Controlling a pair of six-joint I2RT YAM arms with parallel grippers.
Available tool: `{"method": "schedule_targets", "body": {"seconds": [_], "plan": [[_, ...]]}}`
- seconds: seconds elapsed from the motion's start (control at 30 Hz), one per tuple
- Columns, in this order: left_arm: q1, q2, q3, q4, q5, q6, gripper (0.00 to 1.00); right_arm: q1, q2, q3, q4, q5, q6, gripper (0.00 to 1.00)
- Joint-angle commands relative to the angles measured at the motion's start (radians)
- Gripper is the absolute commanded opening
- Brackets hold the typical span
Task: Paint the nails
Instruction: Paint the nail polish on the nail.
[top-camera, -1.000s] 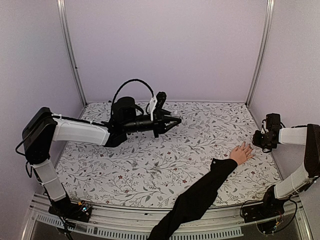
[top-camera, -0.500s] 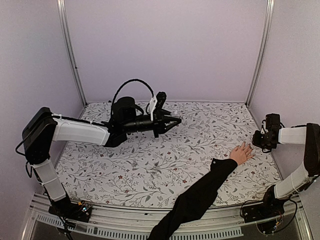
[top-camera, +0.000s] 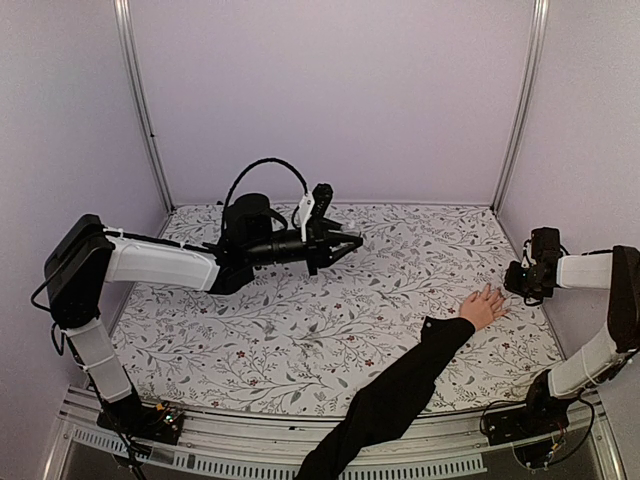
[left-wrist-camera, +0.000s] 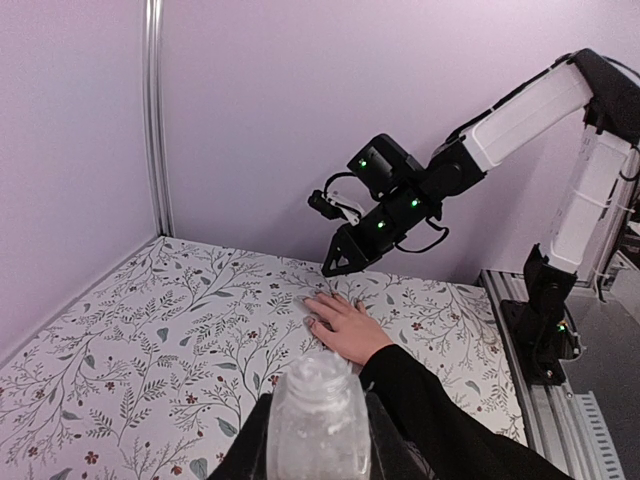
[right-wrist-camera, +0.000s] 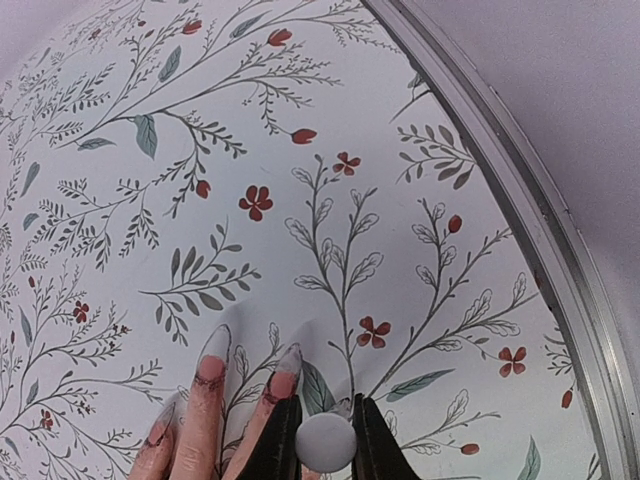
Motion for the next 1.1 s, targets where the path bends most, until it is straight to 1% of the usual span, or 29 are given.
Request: {"method": "schedule_targets", "body": {"seconds": [0.0,1.07], "plan": [[0.014,0.017,0.013,0.039,-0.003,-0.001,0.0,-0.004,0.008,-0.005,0.023,0.019,0.008,0.0],[0.014,0.023,0.011,0.045,-0.01,-0.003,0.0,-0.004,0.027,0.012,0.039,0.042,0.008,0.0]]}}
